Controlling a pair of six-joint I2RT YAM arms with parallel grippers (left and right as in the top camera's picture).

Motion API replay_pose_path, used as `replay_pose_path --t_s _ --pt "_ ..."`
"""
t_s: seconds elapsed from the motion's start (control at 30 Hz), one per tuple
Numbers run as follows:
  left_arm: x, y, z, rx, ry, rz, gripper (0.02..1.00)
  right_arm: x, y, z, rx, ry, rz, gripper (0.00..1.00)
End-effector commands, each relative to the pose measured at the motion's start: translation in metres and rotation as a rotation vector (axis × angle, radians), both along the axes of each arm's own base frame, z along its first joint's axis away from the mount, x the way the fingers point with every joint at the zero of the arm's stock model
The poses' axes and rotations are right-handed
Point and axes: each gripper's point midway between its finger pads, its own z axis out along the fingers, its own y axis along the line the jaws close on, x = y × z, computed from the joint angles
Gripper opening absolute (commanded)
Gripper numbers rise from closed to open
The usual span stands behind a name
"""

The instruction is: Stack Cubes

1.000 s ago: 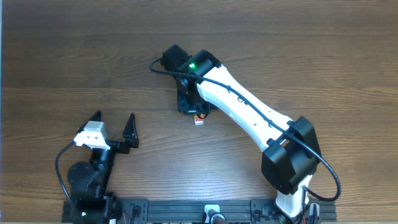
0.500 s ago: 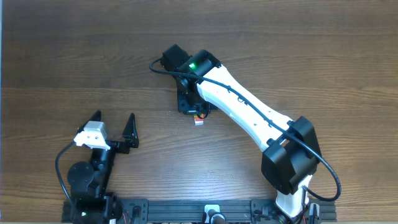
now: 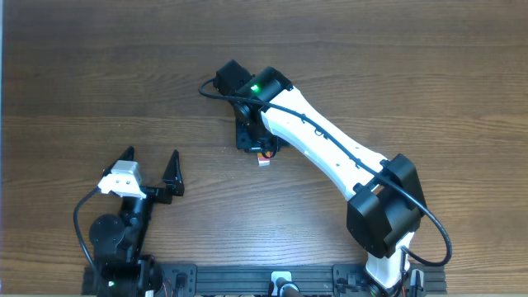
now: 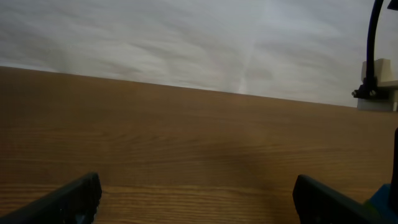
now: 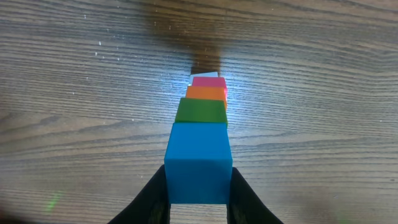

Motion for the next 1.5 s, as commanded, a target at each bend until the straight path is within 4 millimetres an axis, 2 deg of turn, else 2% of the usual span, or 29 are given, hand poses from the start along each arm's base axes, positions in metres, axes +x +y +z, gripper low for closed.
replay_pose_path --t_s 0.03,0.3,0.37,0.4,0.43,0.57,0.63,0.77,0.9,1.0,1.13,1.3,1.5 --pt "0.0 -0.002 -0.002 0.014 -0.003 -0.01 1.0 0.001 -0.003 -0.004 -0.006 0.008 -0.011 0.264" --pt "0.0 -0.002 -0.002 0.014 -0.003 -0.01 1.0 0.001 -0.003 -0.004 -0.006 0.008 -0.011 0.575" --pt "0.0 -0.002 -0.002 0.014 -0.003 -0.01 1.0 0.001 -0.003 -0.004 -0.006 0.008 -0.011 0.7" --pt "0.0 -0.002 -0.002 0.014 -0.003 -0.01 1.0 0.001 -0.003 -0.004 -0.006 0.008 -0.011 0.884" --pt "0.0 -0.002 -0.002 0.014 -0.003 -0.01 1.0 0.001 -0.003 -0.004 -0.006 0.008 -0.011 0.993" --pt "0.0 -0.002 -0.002 0.014 -0.003 -0.01 1.0 0.003 -0.004 -0.004 -0.006 0.002 -0.015 0.993" --pt "0.0 -0.002 -0.002 0.014 -0.003 -0.01 1.0 0.011 -0.006 -0.002 -0.006 -0.028 -0.005 0.993" --pt "0.0 -0.002 -0.002 0.014 -0.003 -0.01 1.0 0.054 -0.01 0.009 0.023 -0.184 0.043 0.993" --pt "0.0 -0.002 -0.002 0.014 -0.003 -0.01 1.0 0.107 -0.017 0.035 0.09 -0.34 0.07 0.991" --pt "0.0 -0.002 -0.002 0.014 -0.003 -0.01 0.998 0.142 -0.041 0.062 0.077 -0.445 0.041 0.993" --pt "0.0 -0.002 -0.002 0.014 -0.003 -0.01 1.0 0.171 -0.09 0.094 0.016 -0.539 0.008 0.991" --pt "0.0 -0.002 -0.002 0.014 -0.003 -0.01 1.0 0.18 -0.157 0.136 -0.169 -0.656 -0.028 0.993" --pt "0.0 -0.002 -0.002 0.014 -0.003 -0.01 1.0 0.168 -0.223 0.181 -0.257 -0.738 -0.105 0.993"
